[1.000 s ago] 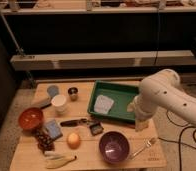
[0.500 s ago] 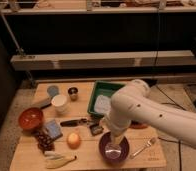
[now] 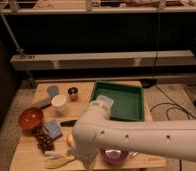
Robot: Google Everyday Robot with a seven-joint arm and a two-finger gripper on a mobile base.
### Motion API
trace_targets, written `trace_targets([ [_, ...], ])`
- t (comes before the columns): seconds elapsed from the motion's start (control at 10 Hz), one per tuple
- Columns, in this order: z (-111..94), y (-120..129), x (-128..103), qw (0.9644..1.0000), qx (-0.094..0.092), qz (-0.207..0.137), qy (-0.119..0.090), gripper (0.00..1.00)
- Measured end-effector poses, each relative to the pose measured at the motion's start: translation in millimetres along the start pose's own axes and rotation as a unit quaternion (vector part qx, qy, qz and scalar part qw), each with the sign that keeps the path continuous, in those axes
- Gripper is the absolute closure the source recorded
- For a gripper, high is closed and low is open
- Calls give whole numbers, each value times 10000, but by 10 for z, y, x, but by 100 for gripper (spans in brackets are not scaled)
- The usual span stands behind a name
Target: Place banana in red bowl
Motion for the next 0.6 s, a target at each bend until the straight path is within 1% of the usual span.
trace_targets([
  [0.1, 116, -59, -191, 9993, -76, -354, -83, 35],
  [0.2, 217, -107, -327, 9977, -124, -658, -138, 35],
  [0.3, 338, -144, -485, 9945, -184, -1016, -181, 35],
  [0.4, 379, -157, -540, 9931, -201, -1143, -195, 35],
  [0.6, 382, -155, -539, 9931, -197, -1143, -193, 35],
])
